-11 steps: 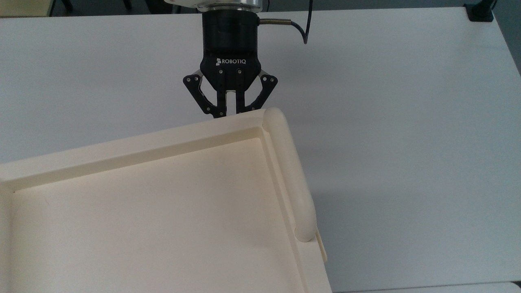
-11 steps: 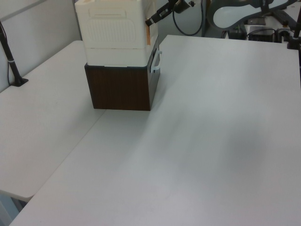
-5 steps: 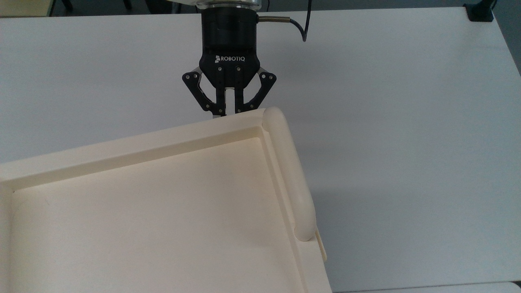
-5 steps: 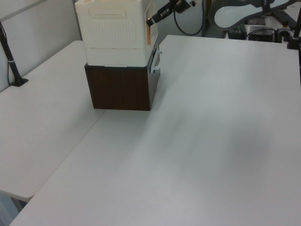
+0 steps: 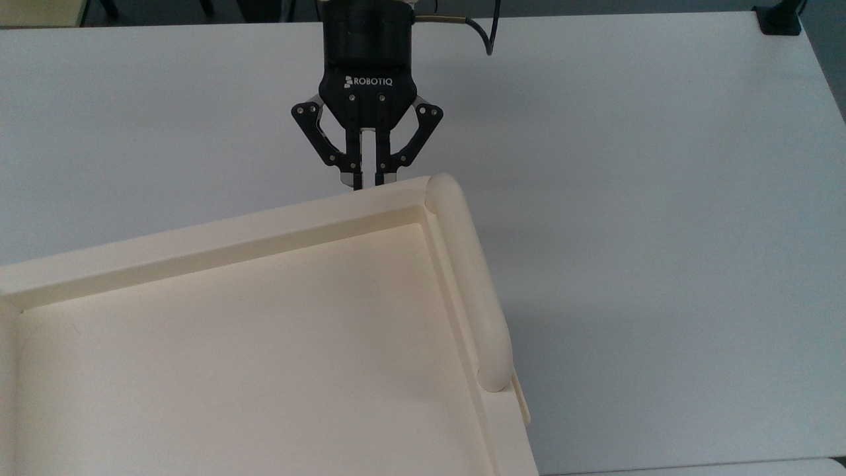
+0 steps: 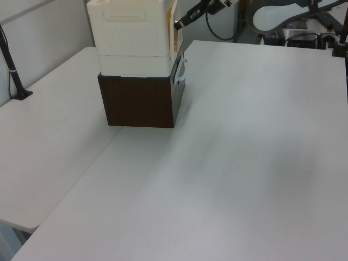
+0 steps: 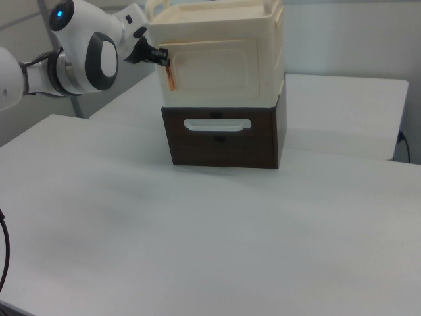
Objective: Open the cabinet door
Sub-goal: 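Close the gripper on the door's orange handle edge, then pull the door edge outward, swinging the door open on its hinge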
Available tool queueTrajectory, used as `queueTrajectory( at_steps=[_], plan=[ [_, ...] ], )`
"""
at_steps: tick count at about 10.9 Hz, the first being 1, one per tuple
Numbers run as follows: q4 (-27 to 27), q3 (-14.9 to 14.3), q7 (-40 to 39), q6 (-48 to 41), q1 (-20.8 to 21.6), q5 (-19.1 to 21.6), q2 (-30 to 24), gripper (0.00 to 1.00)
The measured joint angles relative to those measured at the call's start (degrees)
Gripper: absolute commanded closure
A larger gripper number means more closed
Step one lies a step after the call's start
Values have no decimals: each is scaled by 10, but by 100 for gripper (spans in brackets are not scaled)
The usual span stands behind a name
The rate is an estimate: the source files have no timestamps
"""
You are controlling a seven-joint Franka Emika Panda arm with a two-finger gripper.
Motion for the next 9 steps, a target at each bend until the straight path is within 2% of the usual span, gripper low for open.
queueTrajectory(
  at_steps=[1, 2, 3, 4, 5, 9],
  plan=[
    [-7, 0, 0, 0, -1, 0, -6, 87],
    [-11, 0, 0, 0, -2, 0, -9, 82],
    [-13, 0, 0, 0, -2, 0, -11, 56],
    [-15, 0, 0, 0, -3, 0, -13, 39],
    [-16, 0, 0, -3, -6, 0, -15, 35],
    [-16, 0, 0, -56, -23, 0, -31, 31]
  ],
)
